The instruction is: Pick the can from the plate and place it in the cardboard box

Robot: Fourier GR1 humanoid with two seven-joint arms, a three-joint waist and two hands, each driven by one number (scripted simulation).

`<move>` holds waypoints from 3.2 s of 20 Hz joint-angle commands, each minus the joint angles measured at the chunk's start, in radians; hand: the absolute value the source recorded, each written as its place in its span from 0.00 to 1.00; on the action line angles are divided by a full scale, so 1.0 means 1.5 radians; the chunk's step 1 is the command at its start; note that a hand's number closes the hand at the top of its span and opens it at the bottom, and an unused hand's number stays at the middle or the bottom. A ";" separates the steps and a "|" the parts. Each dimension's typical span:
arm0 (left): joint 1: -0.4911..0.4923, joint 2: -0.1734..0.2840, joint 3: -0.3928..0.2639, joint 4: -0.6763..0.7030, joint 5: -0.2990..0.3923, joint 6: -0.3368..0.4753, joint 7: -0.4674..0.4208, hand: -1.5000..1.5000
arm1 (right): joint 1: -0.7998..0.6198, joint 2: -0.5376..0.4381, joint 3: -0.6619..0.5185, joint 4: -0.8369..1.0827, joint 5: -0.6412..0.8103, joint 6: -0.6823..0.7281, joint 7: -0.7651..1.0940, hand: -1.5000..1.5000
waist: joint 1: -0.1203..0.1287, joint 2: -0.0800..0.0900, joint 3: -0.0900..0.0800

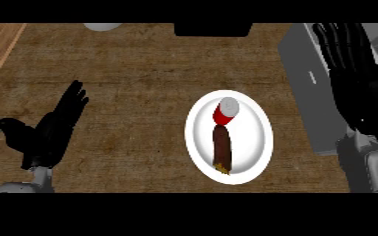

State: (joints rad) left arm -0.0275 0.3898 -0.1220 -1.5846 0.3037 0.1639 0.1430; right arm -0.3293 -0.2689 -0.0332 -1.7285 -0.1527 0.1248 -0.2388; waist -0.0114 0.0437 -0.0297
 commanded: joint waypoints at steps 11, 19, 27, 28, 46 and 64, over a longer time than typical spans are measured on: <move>-0.067 0.019 -0.085 -0.033 -0.080 -0.053 -0.041 0.50 | 0.218 0.026 0.042 0.180 0.402 -0.361 0.201 0.00 | -0.045 -0.016 0.006; -0.083 0.021 -0.100 -0.020 -0.100 -0.059 -0.043 0.50 | 0.230 0.033 0.153 0.143 0.711 -0.402 0.358 0.00 | -0.042 -0.035 0.007; -0.090 -0.007 -0.127 -0.018 -0.113 -0.050 -0.037 0.50 | 0.206 0.152 0.252 0.063 0.862 -0.208 0.637 0.00 | -0.020 -0.038 0.011; -0.092 -0.005 -0.123 -0.006 -0.112 -0.059 -0.056 0.50 | 0.209 0.175 0.275 0.046 0.877 -0.181 0.677 0.00 | -0.021 -0.037 0.010; -0.159 -0.068 -0.149 0.047 -0.146 -0.064 -0.030 0.50 | -0.041 0.179 0.416 0.105 0.786 -0.119 1.138 0.00 | 0.015 -0.027 0.020; -0.159 -0.077 -0.111 0.052 -0.149 -0.092 -0.040 0.50 | -0.091 0.179 0.413 0.215 0.755 -0.162 1.138 0.00 | 0.017 -0.029 0.020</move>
State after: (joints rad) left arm -0.2507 0.2809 -0.2963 -1.4999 0.0779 0.0349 0.0678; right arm -0.4223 -0.0151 0.5609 -1.4366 1.0013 -0.0733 1.2194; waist 0.0104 0.0005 -0.0003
